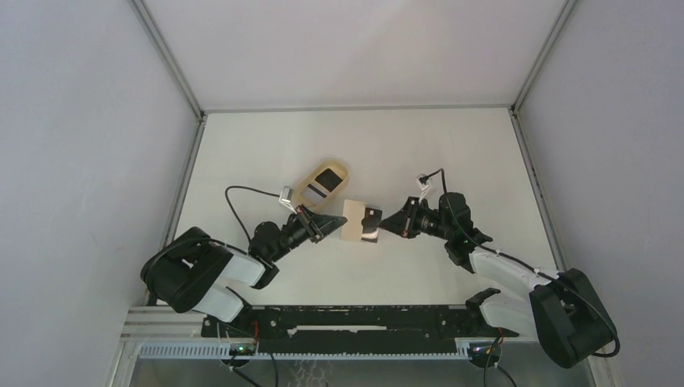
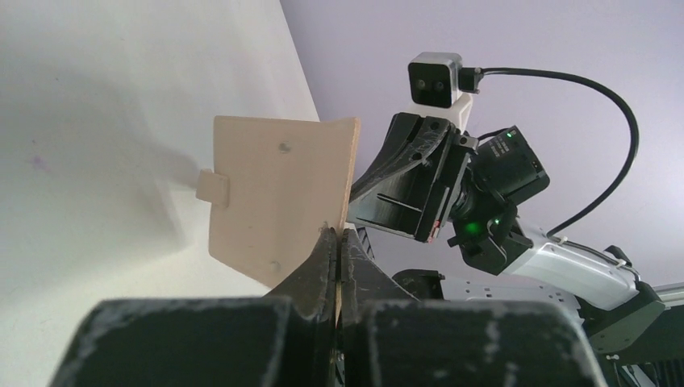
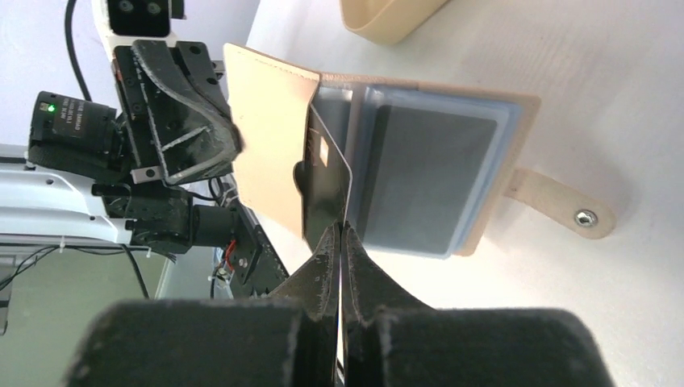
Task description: Take the credit cards out of the card holder
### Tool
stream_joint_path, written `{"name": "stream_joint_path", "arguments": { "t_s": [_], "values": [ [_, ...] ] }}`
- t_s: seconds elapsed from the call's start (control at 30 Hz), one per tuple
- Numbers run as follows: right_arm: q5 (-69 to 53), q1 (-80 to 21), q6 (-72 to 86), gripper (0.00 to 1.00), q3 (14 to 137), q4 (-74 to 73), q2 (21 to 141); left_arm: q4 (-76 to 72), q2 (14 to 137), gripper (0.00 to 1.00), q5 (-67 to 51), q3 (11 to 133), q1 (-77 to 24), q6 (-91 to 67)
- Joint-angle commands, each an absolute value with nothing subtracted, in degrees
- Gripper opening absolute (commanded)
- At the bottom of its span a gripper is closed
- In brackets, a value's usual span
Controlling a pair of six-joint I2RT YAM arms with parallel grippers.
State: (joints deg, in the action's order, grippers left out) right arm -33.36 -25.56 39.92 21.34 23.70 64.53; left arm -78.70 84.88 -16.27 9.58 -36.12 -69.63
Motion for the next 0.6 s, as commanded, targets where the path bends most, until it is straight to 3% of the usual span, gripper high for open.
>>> {"name": "stream_joint_path", "arguments": {
  "t_s": [0.0, 0.57],
  "values": [
    [-32.68, -24.19, 37.66, 0.00, 20.35, 21.95, 62.74, -81.60, 82.33, 0.00, -16.98, 8.16, -35.34, -69.43],
    [-30.71, -22.17, 35.76, 0.00, 20.21, 12.74, 59.90, -81.56, 82.98, 0.00, -16.05, 2.72, -35.02, -67.87]
  ]
}}
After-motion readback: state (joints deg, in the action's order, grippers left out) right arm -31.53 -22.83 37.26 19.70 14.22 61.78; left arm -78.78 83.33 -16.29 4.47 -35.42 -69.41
